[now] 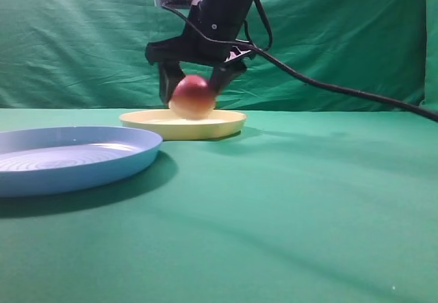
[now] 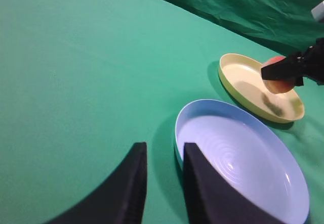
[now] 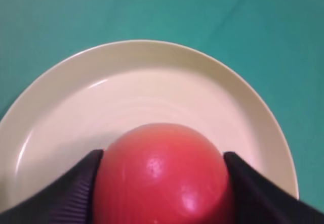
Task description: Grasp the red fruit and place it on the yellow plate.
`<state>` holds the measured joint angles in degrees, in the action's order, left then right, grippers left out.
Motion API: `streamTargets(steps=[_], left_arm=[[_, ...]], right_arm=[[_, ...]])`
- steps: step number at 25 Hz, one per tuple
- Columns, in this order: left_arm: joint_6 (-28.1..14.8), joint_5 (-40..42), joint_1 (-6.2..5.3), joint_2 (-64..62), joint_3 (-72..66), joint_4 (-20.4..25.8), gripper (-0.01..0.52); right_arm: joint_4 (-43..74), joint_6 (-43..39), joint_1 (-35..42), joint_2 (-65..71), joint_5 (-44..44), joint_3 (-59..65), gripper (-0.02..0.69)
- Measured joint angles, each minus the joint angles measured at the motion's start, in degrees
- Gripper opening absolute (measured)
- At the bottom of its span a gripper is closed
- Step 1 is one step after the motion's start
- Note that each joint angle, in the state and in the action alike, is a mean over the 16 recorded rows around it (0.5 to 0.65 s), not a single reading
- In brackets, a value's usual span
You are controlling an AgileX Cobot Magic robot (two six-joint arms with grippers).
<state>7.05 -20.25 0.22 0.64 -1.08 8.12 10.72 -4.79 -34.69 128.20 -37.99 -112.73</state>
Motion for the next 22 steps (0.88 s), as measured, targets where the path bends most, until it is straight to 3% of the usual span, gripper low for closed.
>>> streamTargets(steps=[3,9,15,18,22], left_arm=[[0.00,0.00,0.00,0.00,0.00,0.00,0.157],[0.00,0.00,0.00,0.00,0.00,0.00,0.157],[0.00,0.00,0.00,0.00,0.00,0.00,0.157],[0.00,0.00,0.00,0.00,0.00,0.00,0.157],[0.00,0.00,0.00,0.00,0.00,0.00,0.157]], right_arm=[[0.83,-0.31,0.00,-3.02,-5.67,-1.87,0.505],[1.92,-1.29,0.00,-12.13,-17.41,-3.21,0.270],[1.58,-2.34,0.00,-25.15,-21.41,4.71,0.061],[1.30,-2.61,0.00,-32.78,-19.20,12.43,0.013],[0.79,-2.69,0.00,-43.87,-12.79,25.75,0.000]])
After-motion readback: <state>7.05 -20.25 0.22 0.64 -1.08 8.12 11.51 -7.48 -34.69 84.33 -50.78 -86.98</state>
